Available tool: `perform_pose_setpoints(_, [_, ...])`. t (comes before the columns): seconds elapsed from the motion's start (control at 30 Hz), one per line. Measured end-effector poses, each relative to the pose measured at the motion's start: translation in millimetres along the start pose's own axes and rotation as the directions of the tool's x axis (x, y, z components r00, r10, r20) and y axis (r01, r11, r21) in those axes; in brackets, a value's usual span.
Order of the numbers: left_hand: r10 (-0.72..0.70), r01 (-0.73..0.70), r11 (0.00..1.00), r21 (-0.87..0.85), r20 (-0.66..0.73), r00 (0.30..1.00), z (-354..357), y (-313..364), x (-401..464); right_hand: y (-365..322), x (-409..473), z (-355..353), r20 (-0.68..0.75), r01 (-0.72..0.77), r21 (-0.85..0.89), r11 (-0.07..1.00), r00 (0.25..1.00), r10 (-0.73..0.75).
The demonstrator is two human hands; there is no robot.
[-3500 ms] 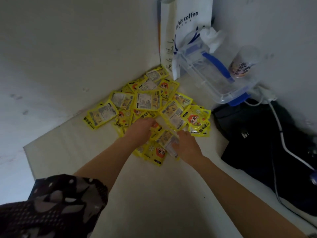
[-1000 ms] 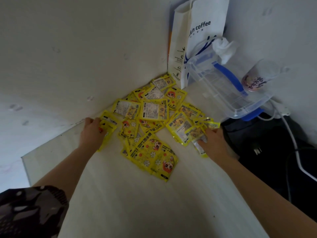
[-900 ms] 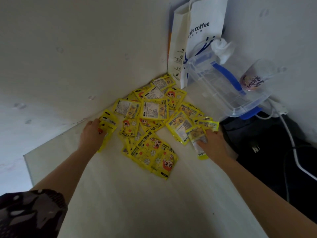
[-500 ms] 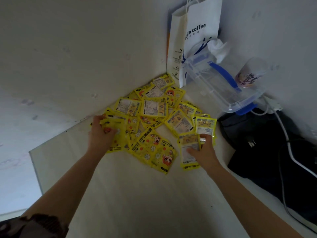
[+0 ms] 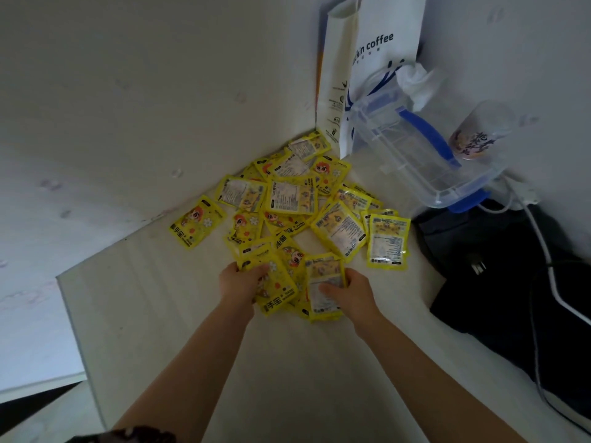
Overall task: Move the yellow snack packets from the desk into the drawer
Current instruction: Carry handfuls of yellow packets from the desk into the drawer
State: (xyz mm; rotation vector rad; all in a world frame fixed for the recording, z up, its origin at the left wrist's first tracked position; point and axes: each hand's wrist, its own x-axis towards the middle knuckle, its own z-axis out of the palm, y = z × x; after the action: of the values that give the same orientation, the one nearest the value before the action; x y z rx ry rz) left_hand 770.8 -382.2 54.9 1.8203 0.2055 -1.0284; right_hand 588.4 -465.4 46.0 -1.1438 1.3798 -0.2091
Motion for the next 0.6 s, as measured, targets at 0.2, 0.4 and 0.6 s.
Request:
perform_pose_setpoints(0.2, [-0.045,0.045,0.999,-0.028,0.006,0.999,16,1,-1,0,4,6,0.011,-0.026,-0.032,0.999,1.0,0.026])
perform_pose_setpoints(0.4, [-0.021,0.02,1.0,-0.021,-0.007,1.0,31,4,-3,2,8,6,0.008,-0.081,-0.045,0.996,0.997,0.081])
perform_pose_setpoints(0.6, [-0.028,0.029,0.999,0.038,-0.041,0.999,42,9,-2,7,8,0,-0.051,-0.111,-0.006,0.994,0.993,0.111])
